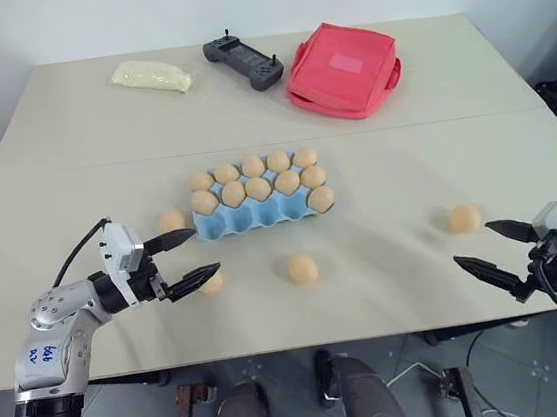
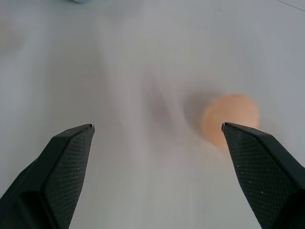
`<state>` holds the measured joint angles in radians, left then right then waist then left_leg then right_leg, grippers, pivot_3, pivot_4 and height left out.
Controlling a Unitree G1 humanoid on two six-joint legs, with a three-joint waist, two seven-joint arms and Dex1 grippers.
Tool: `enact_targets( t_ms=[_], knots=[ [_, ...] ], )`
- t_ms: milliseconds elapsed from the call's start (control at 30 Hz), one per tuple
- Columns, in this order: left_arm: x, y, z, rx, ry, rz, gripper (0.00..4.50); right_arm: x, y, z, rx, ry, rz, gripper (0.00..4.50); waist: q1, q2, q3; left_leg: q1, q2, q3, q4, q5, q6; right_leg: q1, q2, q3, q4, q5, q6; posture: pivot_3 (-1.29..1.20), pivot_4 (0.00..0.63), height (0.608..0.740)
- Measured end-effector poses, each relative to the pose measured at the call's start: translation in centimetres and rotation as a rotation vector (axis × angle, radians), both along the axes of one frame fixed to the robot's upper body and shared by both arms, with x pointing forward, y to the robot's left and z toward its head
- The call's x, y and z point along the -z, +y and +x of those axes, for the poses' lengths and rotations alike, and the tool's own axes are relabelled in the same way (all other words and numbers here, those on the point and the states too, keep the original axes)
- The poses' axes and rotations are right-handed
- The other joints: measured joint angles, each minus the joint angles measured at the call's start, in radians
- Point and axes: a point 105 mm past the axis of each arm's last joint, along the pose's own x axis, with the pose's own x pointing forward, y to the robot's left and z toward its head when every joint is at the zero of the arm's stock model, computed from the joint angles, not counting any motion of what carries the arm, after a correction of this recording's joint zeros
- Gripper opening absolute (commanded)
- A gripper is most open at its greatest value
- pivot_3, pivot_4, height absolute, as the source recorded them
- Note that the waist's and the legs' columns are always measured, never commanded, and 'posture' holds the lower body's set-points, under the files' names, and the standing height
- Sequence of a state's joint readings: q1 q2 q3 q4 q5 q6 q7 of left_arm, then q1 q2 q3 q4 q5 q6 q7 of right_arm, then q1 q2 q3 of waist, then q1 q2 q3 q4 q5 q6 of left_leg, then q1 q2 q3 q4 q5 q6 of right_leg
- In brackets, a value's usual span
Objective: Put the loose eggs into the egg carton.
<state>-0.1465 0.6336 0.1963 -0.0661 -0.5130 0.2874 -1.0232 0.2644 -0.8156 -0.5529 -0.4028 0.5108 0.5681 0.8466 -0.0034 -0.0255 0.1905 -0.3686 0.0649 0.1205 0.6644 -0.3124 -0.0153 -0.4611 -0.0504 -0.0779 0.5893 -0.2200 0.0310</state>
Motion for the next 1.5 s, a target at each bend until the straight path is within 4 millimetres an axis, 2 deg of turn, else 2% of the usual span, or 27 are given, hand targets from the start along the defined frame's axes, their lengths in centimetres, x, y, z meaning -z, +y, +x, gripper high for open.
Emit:
enact_targets(
  t_ms=[100,167,267,533,700,800,1000,1100,1167,1267,1367,1500],
  knots=[
    [0.2,-0.2,-0.1,0.015,0.014,-0.002,4.47,-0.4,-0.4,0.7,0.042,-0.031,0.005,4.5,-0.002,0.0,0.0,0.0,0.001,0.0,0.0,0.0,0.0,0.0,0.007,0.007,-0.003,0.002,0.0,0.0,0.15,0.74],
    [0.1,-0.4,-0.2,0.026,0.02,-0.006,4.47,-1.4,-0.6,1.8,0.079,-0.094,0.02,4.5,-0.003,0.0,0.0,0.0,0.001,0.0,0.0,0.0,0.0,0.0,0.009,0.01,-0.003,0.003,0.0,0.0,0.15,0.74],
    [0.0,-0.6,-0.5,0.036,0.019,-0.005,4.47,-1.9,-1.3,3.3,0.141,-0.129,0.052,4.5,-0.002,0.0,0.0,0.002,0.001,0.001,0.0,0.0,0.0,-0.002,0.009,0.011,-0.003,0.005,-0.003,0.0,0.15,0.74],
    [0.2,-0.8,-1.3,0.029,0.022,-0.001,4.47,0.6,-1.5,6.6,0.197,-0.048,0.097,4.5,-0.001,0.0,0.0,0.002,0.0,0.003,0.0,-0.001,0.001,-0.004,0.008,0.013,-0.002,0.005,-0.005,0.0,0.15,0.74],
    [0.7,-0.5,-1.6,0.003,0.036,-0.001,4.47,2.4,-1.4,7.3,0.213,0.04,0.111,4.5,0.0,0.0,0.0,0.002,0.0,0.002,0.0,-0.001,0.001,-0.004,0.008,0.013,-0.001,0.005,-0.005,0.0,0.15,0.74],
    [0.4,-0.5,-1.7,-0.006,0.021,0.001,4.5,3.0,-0.9,7.6,0.204,0.062,0.116,3.89,-0.001,0.0,0.0,0.002,0.0,0.003,0.0,-0.001,0.001,-0.004,0.008,0.014,-0.001,0.005,-0.005,0.0,0.15,0.74],
    [0.7,-0.2,-1.8,-0.027,0.031,-0.002,4.5,3.0,-0.8,8.0,0.211,0.055,0.102,1.9,-0.001,0.0,0.0,0.002,0.0,0.003,0.0,-0.001,0.001,-0.004,0.008,0.014,0.0,0.005,-0.005,0.0,0.15,0.74],
    [0.7,-0.2,-1.8,-0.028,0.028,-0.002,4.5,1.9,0.0,8.3,0.184,0.023,0.1,1.79,-0.001,0.0,0.0,0.002,0.0,0.003,0.0,-0.001,0.001,-0.004,0.009,0.014,0.0,0.005,-0.005,0.0,0.15,0.74],
    [0.6,-0.1,-1.9,-0.033,0.025,-0.001,4.5,0.7,0.9,8.5,0.153,-0.001,0.108,1.79,-0.003,0.0,0.0,0.002,0.0,0.004,0.0,-0.001,0.001,-0.004,0.009,0.015,0.0,0.005,-0.005,0.0,0.15,0.74],
    [0.6,0.1,-1.9,-0.04,0.021,-0.001,4.5,-2.2,3.5,9.3,0.064,-0.071,0.122,1.79,-0.006,0.0,0.0,0.002,0.001,0.004,0.0,-0.001,0.001,-0.004,0.009,0.015,0.001,0.005,-0.005,0.0,0.15,0.74],
    [0.5,0.1,-1.8,-0.043,0.014,-0.001,4.5,-4.4,8.0,9.9,-0.078,-0.117,0.148,1.79,-0.013,0.0,0.0,0.002,0.002,0.004,0.0,-0.001,0.001,-0.004,0.008,0.015,0.001,0.006,-0.006,0.0,0.15,0.74],
    [0.4,0.2,-1.8,-0.047,0.007,-0.001,4.5,-4.6,13.8,10.3,-0.25,-0.097,0.172,1.79,-0.022,0.0,0.0,0.002,0.002,0.003,0.0,-0.001,0.001,-0.006,0.008,0.014,0.002,0.006,-0.007,0.0,0.15,0.74]
  ],
)
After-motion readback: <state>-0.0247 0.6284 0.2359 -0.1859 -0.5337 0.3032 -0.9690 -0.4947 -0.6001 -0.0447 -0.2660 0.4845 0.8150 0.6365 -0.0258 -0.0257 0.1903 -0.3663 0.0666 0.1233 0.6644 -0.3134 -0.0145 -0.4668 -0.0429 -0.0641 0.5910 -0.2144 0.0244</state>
